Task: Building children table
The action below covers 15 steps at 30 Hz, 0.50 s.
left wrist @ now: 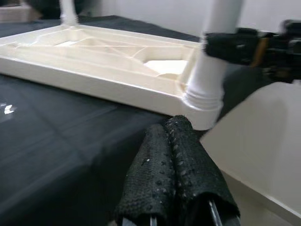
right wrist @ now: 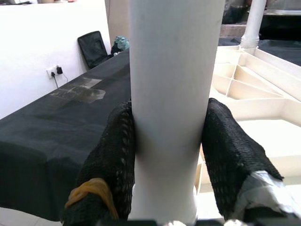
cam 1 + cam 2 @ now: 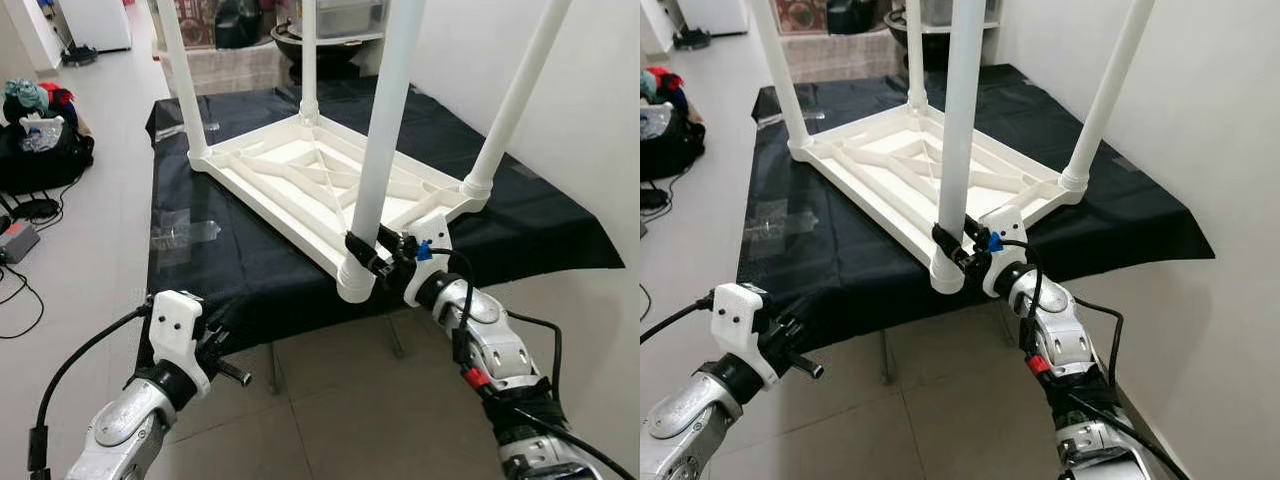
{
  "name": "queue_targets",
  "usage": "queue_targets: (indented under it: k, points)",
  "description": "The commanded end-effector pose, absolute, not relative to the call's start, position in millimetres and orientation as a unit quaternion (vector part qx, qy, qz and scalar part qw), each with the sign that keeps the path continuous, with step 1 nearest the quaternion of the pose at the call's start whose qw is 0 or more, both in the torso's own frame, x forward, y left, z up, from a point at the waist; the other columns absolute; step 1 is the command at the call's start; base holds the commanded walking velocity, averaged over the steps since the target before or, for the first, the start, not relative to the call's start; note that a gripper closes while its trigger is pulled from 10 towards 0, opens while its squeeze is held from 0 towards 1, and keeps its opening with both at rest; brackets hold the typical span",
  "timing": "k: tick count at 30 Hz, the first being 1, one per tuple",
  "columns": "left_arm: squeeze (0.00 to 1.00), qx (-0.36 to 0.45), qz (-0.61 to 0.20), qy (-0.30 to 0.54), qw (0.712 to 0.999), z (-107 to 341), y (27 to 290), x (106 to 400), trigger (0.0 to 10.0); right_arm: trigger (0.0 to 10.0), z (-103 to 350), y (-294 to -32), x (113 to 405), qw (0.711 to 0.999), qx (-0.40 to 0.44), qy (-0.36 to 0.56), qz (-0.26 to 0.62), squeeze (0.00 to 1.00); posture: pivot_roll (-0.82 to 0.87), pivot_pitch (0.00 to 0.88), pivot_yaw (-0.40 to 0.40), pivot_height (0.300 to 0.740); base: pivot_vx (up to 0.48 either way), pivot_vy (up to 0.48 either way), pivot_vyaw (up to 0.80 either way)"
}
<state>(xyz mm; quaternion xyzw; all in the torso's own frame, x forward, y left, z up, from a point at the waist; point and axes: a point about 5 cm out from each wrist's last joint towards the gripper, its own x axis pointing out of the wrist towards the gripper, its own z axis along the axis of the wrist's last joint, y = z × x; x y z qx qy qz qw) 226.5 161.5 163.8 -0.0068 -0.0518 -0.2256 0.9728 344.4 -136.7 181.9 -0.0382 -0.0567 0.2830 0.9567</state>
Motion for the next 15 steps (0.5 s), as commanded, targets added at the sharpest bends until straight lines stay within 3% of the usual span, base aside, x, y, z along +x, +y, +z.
queue_targets:
  k: [1,2,4,5,7,10,12,15]
  points:
    - [0.0,-0.007,-0.233,-0.044,0.972,162.1,161.3,222.9,10.0,0.0,172.9,-136.9,346.2,0.964,-0.053,-0.025,0.259,0.0,-0.08,0.187,-0.041,0.74,0.0,0.0,0.0]
    - [0.0,-0.011,-0.233,-0.044,0.971,163.0,159.6,218.4,10.0,0.0,168.0,-133.5,346.1,0.979,-0.076,0.0,0.191,0.0,-0.07,0.201,-0.049,0.74,0.0,0.0,0.0]
    - [0.0,-0.012,-0.234,-0.045,0.971,163.4,158.8,217.0,10.0,0.0,166.5,-134.0,345.6,0.983,-0.086,0.006,0.163,0.0,-0.07,0.201,-0.049,0.74,0.0,0.0,0.0]
    - [0.0,-0.014,-0.234,-0.044,0.971,164.0,157.4,215.1,10.0,0.0,161.5,-136.8,340.0,0.995,-0.066,0.019,0.069,0.0,-0.06,0.214,-0.055,0.74,0.0,0.0,0.0]
    - [0.0,-0.016,-0.234,-0.044,0.971,165.0,155.9,213.3,10.0,0.0,158.0,-133.6,332.7,0.998,-0.052,0.029,0.02,0.0,-0.05,0.221,-0.063,0.74,0.0,0.0,0.0]
    - [0.0,-0.018,-0.236,-0.045,0.971,165.7,154.5,211.5,10.0,0.0,156.1,-123.1,326.0,0.999,-0.036,0.037,-0.005,0.0,-0.04,0.226,-0.062,0.74,0.0,0.0,0.0]
    - [0.0,-0.021,-0.24,-0.046,0.969,166.6,149.8,208.8,10.0,0.0,158.5,-82.0,324.5,0.999,-0.003,0.051,-0.007,0.0,-0.02,0.23,-0.072,0.74,0.0,0.0,0.0]
    - [0.0,-0.021,-0.246,-0.046,0.968,166.9,147.2,208.5,10.0,0.0,157.8,-71.1,326.9,0.998,0.004,0.063,-0.006,0.0,-0.02,0.23,-0.073,0.74,0.0,0.0,0.0]
